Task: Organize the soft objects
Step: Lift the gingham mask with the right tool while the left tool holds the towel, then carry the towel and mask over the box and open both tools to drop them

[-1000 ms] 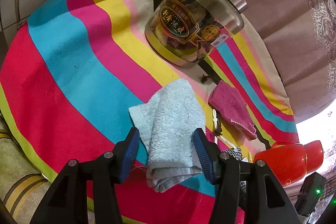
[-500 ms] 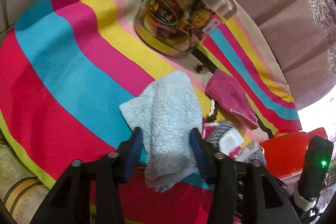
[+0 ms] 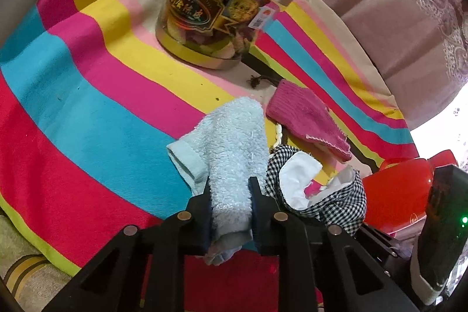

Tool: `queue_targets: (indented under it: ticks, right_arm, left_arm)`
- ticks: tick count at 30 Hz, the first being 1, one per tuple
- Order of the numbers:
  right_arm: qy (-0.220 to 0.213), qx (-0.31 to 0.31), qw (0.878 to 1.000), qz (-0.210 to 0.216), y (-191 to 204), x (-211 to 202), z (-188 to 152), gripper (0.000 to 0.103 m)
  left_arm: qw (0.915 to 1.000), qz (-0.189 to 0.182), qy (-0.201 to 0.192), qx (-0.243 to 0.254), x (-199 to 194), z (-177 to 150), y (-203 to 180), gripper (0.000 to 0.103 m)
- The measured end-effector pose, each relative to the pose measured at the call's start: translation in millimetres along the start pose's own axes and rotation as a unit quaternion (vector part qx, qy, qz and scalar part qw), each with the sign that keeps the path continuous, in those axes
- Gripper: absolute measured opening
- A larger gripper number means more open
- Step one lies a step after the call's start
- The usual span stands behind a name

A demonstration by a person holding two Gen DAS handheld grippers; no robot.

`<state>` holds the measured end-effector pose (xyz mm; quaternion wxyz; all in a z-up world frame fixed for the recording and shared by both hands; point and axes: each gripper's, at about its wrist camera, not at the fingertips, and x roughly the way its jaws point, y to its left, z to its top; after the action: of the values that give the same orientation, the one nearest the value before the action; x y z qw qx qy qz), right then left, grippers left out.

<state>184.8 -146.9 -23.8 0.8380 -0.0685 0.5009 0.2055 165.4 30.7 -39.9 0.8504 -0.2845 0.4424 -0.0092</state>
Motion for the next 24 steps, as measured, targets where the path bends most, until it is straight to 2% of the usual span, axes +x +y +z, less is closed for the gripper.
queue_targets:
  ticks: [5,13,18,24]
  right_arm:
    - [-0.037,0.006,0.999,-0.005,-3,-20,-2,0.021]
    - [-0.087,0.025,0.996,0.014,-13,-50,-16,0.020]
    - [-0.116,0.038,0.992,0.028,-19,-62,-17,0.020]
    - [-0.145,0.058,0.987,0.044,-32,-81,-25,0.019]
  left_arm:
    - [0.9995,0.004,-0.028,0.016,-9,-1,-7,0.020]
    - [0.9968,0.023,-0.071,0.030,-25,-4,-15,0.018]
    - [0.9902,0.041,-0.122,0.054,-43,-10,-27,0.018]
    - [0.9811,0.064,-0.156,0.094,-53,-17,-46,0.018]
